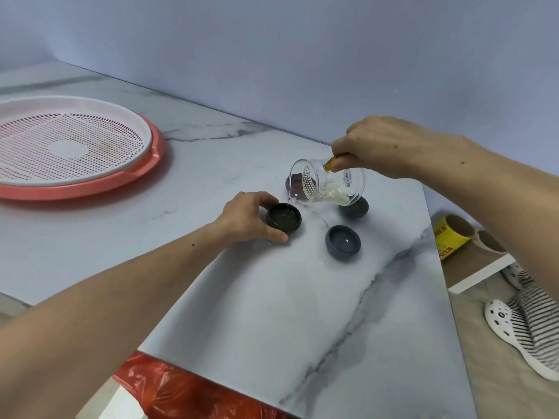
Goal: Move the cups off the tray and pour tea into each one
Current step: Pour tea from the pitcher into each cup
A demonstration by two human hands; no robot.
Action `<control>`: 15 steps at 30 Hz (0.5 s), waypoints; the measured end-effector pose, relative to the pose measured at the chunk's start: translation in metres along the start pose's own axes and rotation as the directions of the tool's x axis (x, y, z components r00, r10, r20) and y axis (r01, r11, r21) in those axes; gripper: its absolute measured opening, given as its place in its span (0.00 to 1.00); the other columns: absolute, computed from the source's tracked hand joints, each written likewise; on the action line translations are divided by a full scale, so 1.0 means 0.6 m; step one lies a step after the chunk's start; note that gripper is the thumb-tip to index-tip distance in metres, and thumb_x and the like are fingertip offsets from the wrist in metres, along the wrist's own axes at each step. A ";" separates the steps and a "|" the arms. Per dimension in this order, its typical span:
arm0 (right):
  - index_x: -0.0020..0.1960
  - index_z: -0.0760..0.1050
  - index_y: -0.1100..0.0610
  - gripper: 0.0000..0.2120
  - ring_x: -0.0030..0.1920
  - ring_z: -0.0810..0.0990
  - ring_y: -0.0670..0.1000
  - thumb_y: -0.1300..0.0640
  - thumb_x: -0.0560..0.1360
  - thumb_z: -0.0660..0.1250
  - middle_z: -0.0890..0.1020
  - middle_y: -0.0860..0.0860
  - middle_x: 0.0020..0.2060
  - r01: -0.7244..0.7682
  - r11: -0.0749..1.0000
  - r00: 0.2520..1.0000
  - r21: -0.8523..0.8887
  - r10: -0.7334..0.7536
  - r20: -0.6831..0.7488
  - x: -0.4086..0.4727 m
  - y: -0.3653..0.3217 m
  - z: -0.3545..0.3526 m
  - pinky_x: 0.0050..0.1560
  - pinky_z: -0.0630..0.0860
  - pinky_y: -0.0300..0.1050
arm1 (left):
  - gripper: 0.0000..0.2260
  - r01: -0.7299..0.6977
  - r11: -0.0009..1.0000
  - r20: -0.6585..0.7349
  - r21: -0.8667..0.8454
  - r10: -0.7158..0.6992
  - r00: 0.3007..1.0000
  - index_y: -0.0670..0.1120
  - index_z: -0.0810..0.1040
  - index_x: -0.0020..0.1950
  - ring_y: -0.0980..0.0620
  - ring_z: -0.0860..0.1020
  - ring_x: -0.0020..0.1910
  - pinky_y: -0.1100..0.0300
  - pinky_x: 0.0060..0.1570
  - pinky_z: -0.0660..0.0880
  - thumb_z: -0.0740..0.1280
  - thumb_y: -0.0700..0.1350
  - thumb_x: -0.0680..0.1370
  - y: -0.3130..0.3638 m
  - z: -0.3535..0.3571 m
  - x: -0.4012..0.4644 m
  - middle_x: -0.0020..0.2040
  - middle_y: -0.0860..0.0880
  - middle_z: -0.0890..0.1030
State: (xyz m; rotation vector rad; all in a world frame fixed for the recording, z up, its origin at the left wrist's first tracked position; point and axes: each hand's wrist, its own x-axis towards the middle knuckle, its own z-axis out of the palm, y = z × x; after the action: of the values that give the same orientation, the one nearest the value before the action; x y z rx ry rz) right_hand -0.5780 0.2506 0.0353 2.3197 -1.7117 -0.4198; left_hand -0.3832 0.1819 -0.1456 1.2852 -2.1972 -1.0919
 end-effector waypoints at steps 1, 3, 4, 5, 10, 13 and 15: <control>0.45 0.74 0.58 0.21 0.36 0.72 0.55 0.40 0.76 0.57 0.70 0.50 0.31 -0.011 0.999 1.000 0.040 0.011 -0.010 -0.003 0.003 0.001 0.36 0.71 0.49 | 0.36 0.003 1.000 -0.001 0.002 -0.003 1.000 0.53 0.77 0.62 0.52 0.75 0.61 0.50 0.64 0.71 0.81 0.57 0.56 -0.001 0.000 -0.001 0.58 0.56 0.80; 0.44 0.74 0.58 0.21 0.34 0.71 0.52 0.40 0.76 0.58 0.71 0.50 0.31 -0.038 0.993 0.999 0.114 0.041 -0.021 -0.009 0.010 0.004 0.37 0.72 0.50 | 0.37 0.007 1.000 -0.002 0.005 -0.007 1.000 0.53 0.76 0.63 0.52 0.74 0.62 0.51 0.65 0.70 0.81 0.57 0.56 -0.001 -0.001 -0.002 0.59 0.56 0.79; 0.43 0.75 0.58 0.21 0.34 0.71 0.52 0.40 0.76 0.59 0.72 0.50 0.31 -0.052 0.988 0.998 0.144 0.056 -0.021 -0.012 0.013 0.004 0.38 0.73 0.51 | 0.38 0.007 1.000 -0.004 0.005 -0.007 1.000 0.53 0.75 0.64 0.52 0.73 0.63 0.51 0.66 0.69 0.81 0.57 0.56 -0.001 -0.002 -0.003 0.60 0.56 0.79; 0.43 0.75 0.58 0.21 0.35 0.72 0.52 0.40 0.76 0.59 0.73 0.49 0.31 -0.065 0.984 0.997 0.169 0.069 -0.018 -0.016 0.017 0.005 0.39 0.74 0.51 | 0.39 0.005 1.000 -0.008 0.004 -0.005 1.000 0.53 0.74 0.64 0.53 0.73 0.64 0.52 0.66 0.69 0.81 0.57 0.56 0.000 -0.003 -0.004 0.60 0.56 0.78; 0.45 0.77 0.55 0.23 0.39 0.77 0.52 0.36 0.73 0.57 0.79 0.48 0.34 -0.117 0.968 0.993 0.224 0.120 0.001 -0.049 0.044 -0.004 0.42 0.77 0.52 | 0.38 -0.021 0.999 -0.024 -0.044 0.020 1.000 0.51 0.74 0.66 0.55 0.73 0.62 0.61 0.59 0.67 0.82 0.54 0.58 0.010 -0.013 -0.010 0.60 0.55 0.78; 0.44 0.77 0.55 0.31 0.38 0.77 0.51 0.30 0.66 0.50 0.81 0.49 0.36 -0.132 0.969 0.991 0.207 0.133 0.009 -0.076 0.063 -0.011 0.42 0.77 0.52 | 0.37 -0.065 0.997 -0.035 -0.048 0.063 0.997 0.51 0.74 0.65 0.55 0.74 0.60 0.62 0.58 0.68 0.82 0.54 0.59 0.033 -0.010 -0.015 0.59 0.55 0.79; 0.42 0.77 0.53 0.27 0.36 0.76 0.50 0.31 0.68 0.53 0.80 0.49 0.34 -0.152 0.973 0.988 0.176 0.148 0.040 -0.095 0.073 -0.011 0.41 0.77 0.53 | 0.35 -0.094 0.995 -0.042 -0.046 0.092 0.995 0.52 0.75 0.64 0.55 0.75 0.59 0.61 0.58 0.70 0.81 0.53 0.59 0.053 -0.001 -0.019 0.58 0.55 0.79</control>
State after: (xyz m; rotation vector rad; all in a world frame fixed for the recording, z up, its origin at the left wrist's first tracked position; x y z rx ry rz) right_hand -0.6302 0.2921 0.0620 2.2898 -1.9966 -0.2810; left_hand -0.3949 0.2005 -0.1201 1.1625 -2.1652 -1.0679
